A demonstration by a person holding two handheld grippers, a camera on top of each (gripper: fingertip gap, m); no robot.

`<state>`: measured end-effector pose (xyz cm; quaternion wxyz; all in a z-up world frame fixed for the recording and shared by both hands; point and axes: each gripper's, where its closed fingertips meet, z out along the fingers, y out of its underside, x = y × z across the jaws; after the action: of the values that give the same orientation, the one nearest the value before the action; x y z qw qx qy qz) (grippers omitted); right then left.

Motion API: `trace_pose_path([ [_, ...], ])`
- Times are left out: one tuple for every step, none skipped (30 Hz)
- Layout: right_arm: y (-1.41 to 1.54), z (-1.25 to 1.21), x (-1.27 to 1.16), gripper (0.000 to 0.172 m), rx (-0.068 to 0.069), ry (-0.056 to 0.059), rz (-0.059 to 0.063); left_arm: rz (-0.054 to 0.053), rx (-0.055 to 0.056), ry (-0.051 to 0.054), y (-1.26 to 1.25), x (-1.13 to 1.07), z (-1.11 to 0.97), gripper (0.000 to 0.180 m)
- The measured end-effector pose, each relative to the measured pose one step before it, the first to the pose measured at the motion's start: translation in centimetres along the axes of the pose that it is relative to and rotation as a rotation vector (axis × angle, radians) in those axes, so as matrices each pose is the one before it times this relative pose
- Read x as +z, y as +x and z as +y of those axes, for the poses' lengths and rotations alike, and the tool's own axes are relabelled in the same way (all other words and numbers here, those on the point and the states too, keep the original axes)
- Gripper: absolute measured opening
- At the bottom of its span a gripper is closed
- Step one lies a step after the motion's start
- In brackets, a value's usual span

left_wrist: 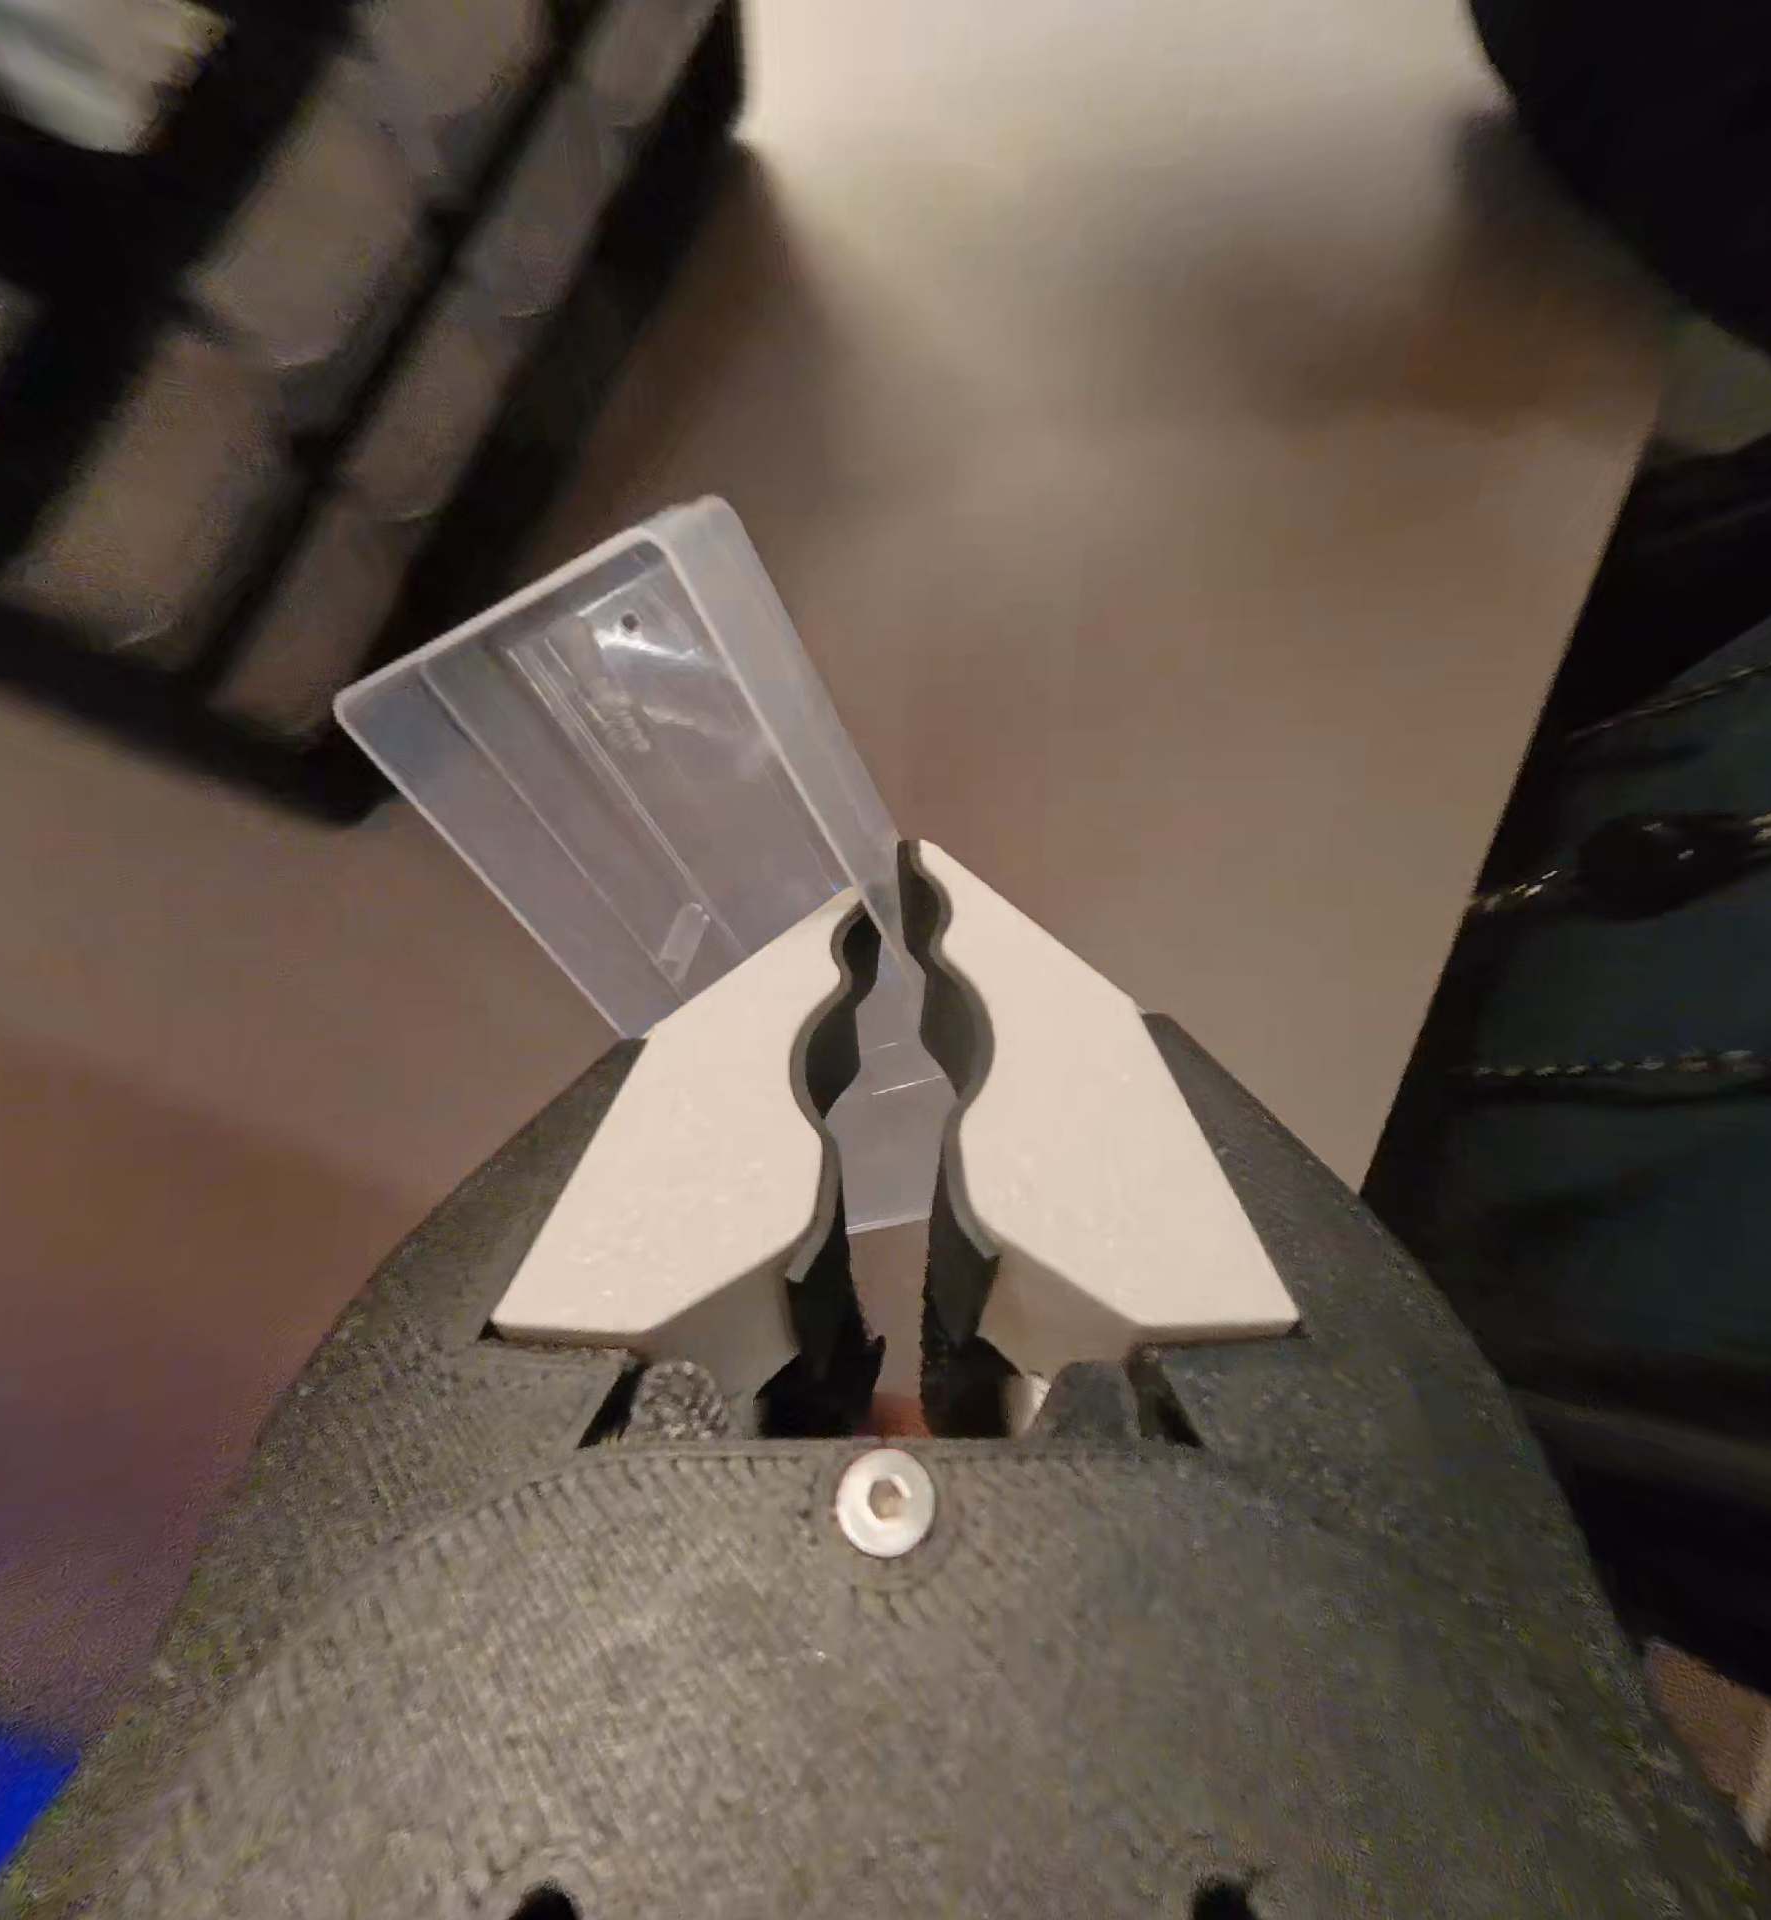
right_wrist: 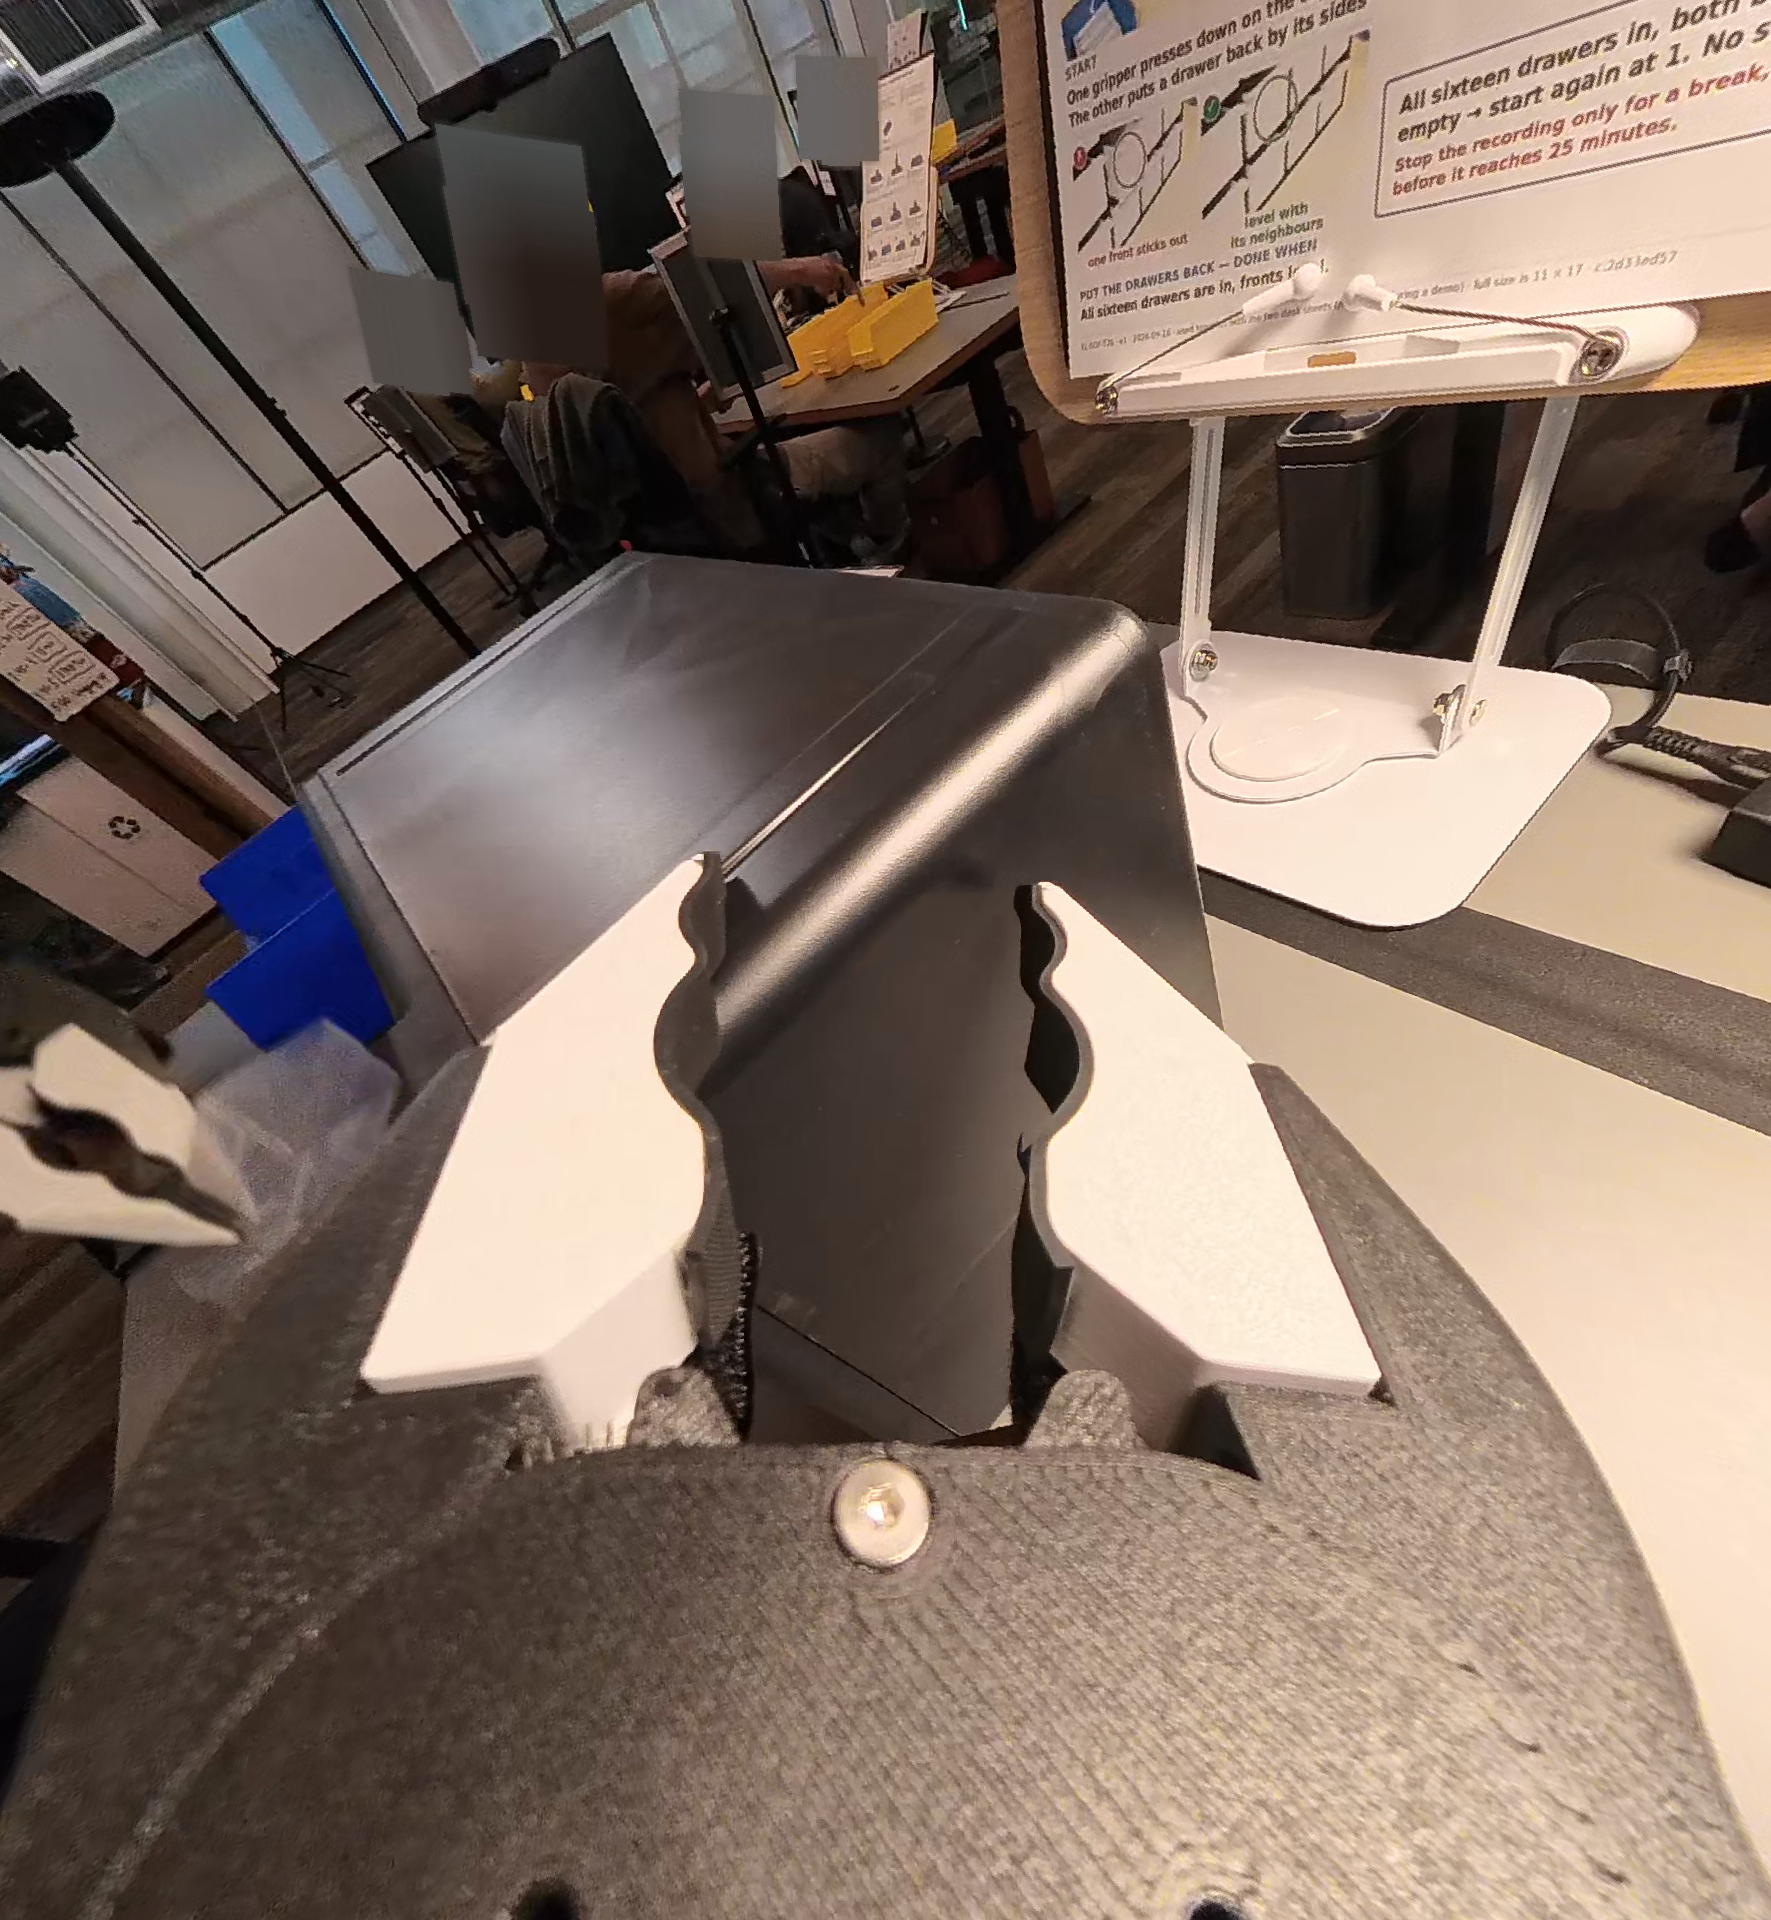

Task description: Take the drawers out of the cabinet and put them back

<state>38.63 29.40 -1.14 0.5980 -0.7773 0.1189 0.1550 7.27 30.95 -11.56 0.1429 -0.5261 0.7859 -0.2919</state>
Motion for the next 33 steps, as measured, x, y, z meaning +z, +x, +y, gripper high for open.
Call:
trace_pose_path([
  [-0.014, 0.001, 0.002, 0.060, 0.0001, 0.0002, -0.0003, 0.0554, -0.0121, 0.0068, 1.020, 1.826, -0.459, 0.003],
  [0.001, 0.003, -0.001, 0.060, -0.0002, -0.0002, -0.0001, 0.0509, -0.0142, 0.0081, 0.812, 1.696, -0.465, 0.003],
  [-0.012, -0.001, -0.003, 0.060, -0.0005, -0.0003, -0.0002, 0.0431, -0.0156, 0.0055, 0.612, 1.571, -0.396, 0.003],
  [0.001, 0.000, 0.000, 0.060, -0.0001, 0.0000, 0.0000, 0.0314, -0.0150, 0.0052, 0.404, 1.454, -0.394, 0.003],
  [-0.019, -0.002, 0.004, 0.060, 0.0000, 0.0004, -0.0007, 0.0254, -0.0154, 0.0050, 0.331, 1.309, -0.372, 0.003],
  [-0.016, -0.001, 0.000, 0.059, -0.0003, 0.0001, -0.0013, 0.0211, -0.0083, 0.0022, 0.307, 1.175, -0.332, 0.003],
  [-0.016, 0.008, 0.003, 0.059, 0.0003, 0.0001, -0.0013, 0.0124, 0.0041, 0.0028, 0.228, 1.048, -0.299, 0.003],
  [-0.002, -0.001, -0.005, 0.059, 0.0007, -0.0004, -0.0011, 0.0043, 0.0005, 0.0027, 0.118, 0.886, -0.256, 0.003],
  [-0.002, 0.011, -0.002, 0.059, 0.0005, -0.0004, -0.0008, 0.0008, -0.0073, 0.0034, 0.014, 0.700, -0.208, 0.005],
  [-0.017, 0.001, -0.001, 0.059, -0.0003, -0.0002, 0.0002, 0.0030, 0.0002, 0.0093, 0.036, 0.440, -0.257, 0.007],
  [-0.004, -0.003, 0.000, 0.059, -0.0009, 0.0001, 0.0009, 0.0022, 0.0169, 0.0134, 0.052, 0.164, -0.230, 0.011],
  [-0.023, 0.000, -0.014, 0.058, -0.0010, -0.0003, 0.0004, -0.0001, 0.0312, 0.0113, 0.040, -0.123, -0.145, 0.020],
  [-0.004, -0.001, -0.007, 0.058, -0.0016, -0.0007, 0.0008, 0.0029, 0.0410, 0.0031, 0.090, -0.355, -0.006, 0.031],
  [-0.011, 0.002, -0.002, 0.058, -0.0011, -0.0003, 0.0002, 0.0044, 0.0530, -0.0045, 0.135, -0.580, 0.139, 0.040],
  [-0.002, -0.007, 0.009, 0.058, 0.0001, 0.0000, -0.0008, -0.0048, 0.0694, -0.0072, 0.017, -0.741, 0.241, 0.046],
  [-0.007, 0.008, 0.012, 0.058, 0.0013, 0.0000, -0.0017, -0.0110, 0.0812, -0.0089, -0.057, -0.822, 0.351, 0.051],
  [0.003, 0.003, 0.003, 0.058, 0.0012, 0.0002, -0.0017, -0.0012, 0.0791, -0.0084, 0.157, -0.824, 0.415, 0.052],
  [0.007, 0.005, -0.006, 0.058, 0.0009, 0.0003, -0.0016, 0.0129, 0.0641, -0.0067, 0.433, -0.701, 0.397, 0.054],
  [-0.001, 0.007, 0.013, 0.058, 0.0013, 0.0001, -0.0013, 0.0252, 0.0495, -0.0047, 0.705, -0.521, 0.303, 0.055],
  [0.002, 0.002, 0.003, 0.058, 0.0005, 0.0002, -0.0006, 0.0301, 0.0413, -0.0003, 0.848, -0.290, 0.182, 0.055],
  [-0.006, 0.000, 0.003, 0.058, -0.0003, 0.0003, 0.0001, 0.0202, 0.0383, 0.0020, 0.705, -0.028, 0.104, 0.055],
  [0.006, -0.001, 0.001, 0.058, -0.0003, 0.0001, 0.0002, 0.0050, 0.0406, 0.0021, 0.434, 0.173, 0.053, 0.054],
  [0.001, -0.001, 0.001, 0.058, -0.0002, 0.0001, 0.0000, 0.0009, 0.0424, 0.0050, 0.326, 0.337, -0.014, 0.052],
  [0.006, 0.002, 0.003, 0.058, 0.0007, 0.0002, -0.0002, 0.0027, 0.0384, 0.0060, 0.310, 0.445, -0.047, 0.052],
  [-0.012, 0.000, -0.005, 0.058, 0.0007, 0.0004, 0.0002, -0.0011, 0.0321, 0.0011, 0.184, 0.532, -0.003, 0.052],
  [0.012, -0.004, -0.007, 0.058, 0.0000, 0.0004, 0.0009, -0.0030, 0.0293, -0.0110, 0.106, 0.600, 0.166, 0.052],
  [-0.002, 0.004, -0.005, 0.058, -0.0004, 0.0004, 0.0010, -0.0035, 0.0304, -0.0245, 0.077, 0.615, 0.364, 0.052],
  [-0.002, 0.001, -0.006, 0.058, -0.0001, 0.0004, 0.0005, -0.0104, 0.0325, -0.0361, -0.050, 0.589, 0.533, 0.051],
  [-0.005, 0.002, 0.006, 0.058, 0.0005, 0.0005, -0.0003, -0.0183, 0.0323, -0.0426, -0.162, 0.529, 0.620, 0.048],
  [-0.005, -0.008, 0.009, 0.058, 0.0003, 0.0001, -0.0009, -0.0211, 0.0293, -0.0396, -0.234, 0.404, 0.575, 0.040],
  [-0.005, 0.003, -0.001, 0.057, 0.0006, -0.0001, -0.0017, -0.0203, 0.0260, -0.0301, -0.217, 0.257, 0.424, 0.030],
  [0.002, 0.005, 0.011, 0.057, 0.0012, 0.0000, -0.0018, -0.0229, 0.0194, -0.0134, -0.275, 0.085, 0.163, 0.016],
  [-0.003, -0.007, 0.010, 0.057, 0.0011, 0.0001, -0.0019, -0.0210, 0.0115, 0.0010, -0.301, -0.093, -0.067, 0.016],
])
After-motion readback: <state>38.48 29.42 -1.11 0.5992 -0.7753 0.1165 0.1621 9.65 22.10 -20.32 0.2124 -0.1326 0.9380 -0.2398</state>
